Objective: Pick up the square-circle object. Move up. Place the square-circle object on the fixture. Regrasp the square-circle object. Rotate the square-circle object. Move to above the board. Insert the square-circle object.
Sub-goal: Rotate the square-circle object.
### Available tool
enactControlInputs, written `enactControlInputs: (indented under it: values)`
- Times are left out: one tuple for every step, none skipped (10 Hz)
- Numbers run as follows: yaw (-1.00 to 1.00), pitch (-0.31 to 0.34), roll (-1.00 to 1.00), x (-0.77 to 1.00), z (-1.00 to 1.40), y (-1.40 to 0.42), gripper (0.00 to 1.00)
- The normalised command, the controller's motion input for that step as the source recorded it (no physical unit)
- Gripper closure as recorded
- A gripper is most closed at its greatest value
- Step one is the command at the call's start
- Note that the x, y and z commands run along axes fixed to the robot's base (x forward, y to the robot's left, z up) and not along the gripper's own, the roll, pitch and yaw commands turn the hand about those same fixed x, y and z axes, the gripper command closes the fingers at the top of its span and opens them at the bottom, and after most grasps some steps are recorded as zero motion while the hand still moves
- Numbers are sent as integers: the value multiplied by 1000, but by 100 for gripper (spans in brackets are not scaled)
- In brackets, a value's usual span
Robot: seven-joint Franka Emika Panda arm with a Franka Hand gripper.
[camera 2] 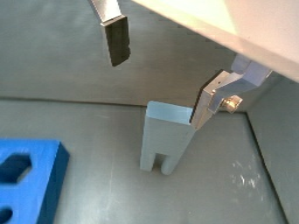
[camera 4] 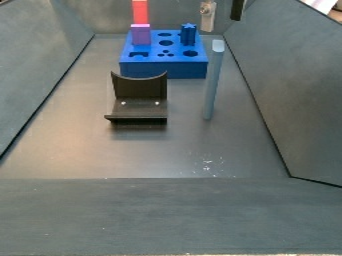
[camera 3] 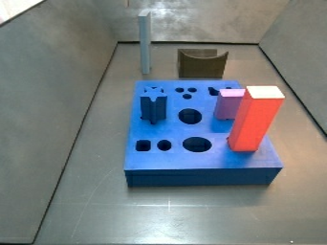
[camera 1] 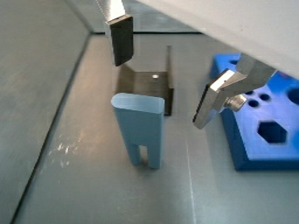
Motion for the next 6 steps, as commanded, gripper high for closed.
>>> enactControlInputs:
  values:
    - [1000, 7, -16, 33, -14, -3, 0]
    - [1000, 7, -17, 33, -13, -3, 0]
    - [1000, 8, -17, 33, -13, -3, 0]
    - [1000, 8, -18, 33, -13, -3, 0]
    - [1000, 8, -19, 33, -13, -3, 0]
    - [1000, 8, -19, 33, -12, -3, 0]
